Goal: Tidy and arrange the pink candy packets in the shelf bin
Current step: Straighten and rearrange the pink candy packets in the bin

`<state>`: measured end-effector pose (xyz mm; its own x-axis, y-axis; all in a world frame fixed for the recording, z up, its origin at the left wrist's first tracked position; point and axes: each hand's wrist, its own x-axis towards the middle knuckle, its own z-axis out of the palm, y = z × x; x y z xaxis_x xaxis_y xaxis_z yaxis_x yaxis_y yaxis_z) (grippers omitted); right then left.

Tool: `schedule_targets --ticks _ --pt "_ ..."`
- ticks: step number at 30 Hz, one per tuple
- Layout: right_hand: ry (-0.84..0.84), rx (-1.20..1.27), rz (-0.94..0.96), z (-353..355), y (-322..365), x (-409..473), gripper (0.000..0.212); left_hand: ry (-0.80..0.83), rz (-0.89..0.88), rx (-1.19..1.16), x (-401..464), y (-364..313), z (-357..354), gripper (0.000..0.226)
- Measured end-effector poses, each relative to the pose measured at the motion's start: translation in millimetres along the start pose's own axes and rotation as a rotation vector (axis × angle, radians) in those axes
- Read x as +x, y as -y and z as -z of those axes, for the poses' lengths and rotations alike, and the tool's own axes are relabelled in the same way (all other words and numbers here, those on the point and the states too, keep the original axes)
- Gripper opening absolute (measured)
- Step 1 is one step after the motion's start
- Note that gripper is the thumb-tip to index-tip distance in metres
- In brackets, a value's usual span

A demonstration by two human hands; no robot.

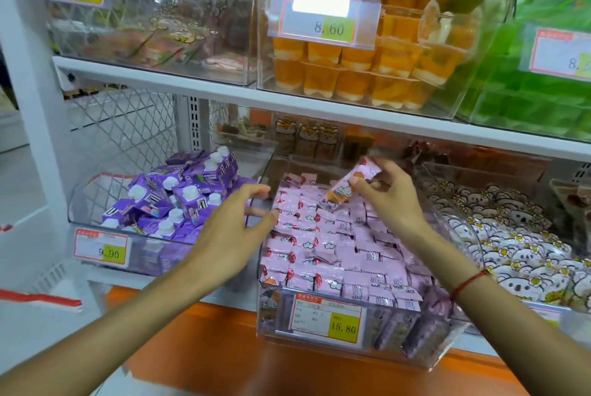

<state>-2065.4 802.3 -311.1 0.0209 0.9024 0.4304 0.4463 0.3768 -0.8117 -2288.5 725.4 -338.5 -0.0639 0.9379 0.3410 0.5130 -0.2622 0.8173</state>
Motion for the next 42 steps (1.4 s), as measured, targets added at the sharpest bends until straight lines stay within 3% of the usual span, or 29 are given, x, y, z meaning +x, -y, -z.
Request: schedule_targets --ticks 11,15,22,26,30,32,34,37,42 --pt "0.482 -0.249 0.102 3 15 26 0.048 0.014 0.087 -0.132 1 2 -6 0.024" --pt "0.361 -0.413 0.144 -19 3 16 0.051 0.02 0.09 -0.142 2 1 -5 0.023" --pt "0.283 -0.531 0.208 -30 -19 4 0.017 0.036 0.076 -0.142 2 4 -5 0.023" --pt "0.426 -0.616 0.262 -21 -26 1 0.032 0.046 0.069 -0.135 3 5 -5 0.022" --pt "0.553 -0.697 0.202 -16 -27 -2 0.042 0.02 0.072 -0.033 5 0 -2 0.02" --pt "0.552 -0.675 0.193 -16 -25 -6 0.041 -0.03 0.024 0.114 9 -5 0 0.025" --pt "0.449 -0.628 0.224 -13 -23 -10 0.039 -0.064 -0.059 0.207 20 -14 1 0.028" --pt "0.291 -0.695 0.326 -6 -22 -14 0.038 0.04 -0.167 0.272 51 -28 -7 0.024" --pt "0.471 -0.768 0.197 -4 -32 -18 0.044 0.362 -0.191 0.554 115 -32 -42 0.028"
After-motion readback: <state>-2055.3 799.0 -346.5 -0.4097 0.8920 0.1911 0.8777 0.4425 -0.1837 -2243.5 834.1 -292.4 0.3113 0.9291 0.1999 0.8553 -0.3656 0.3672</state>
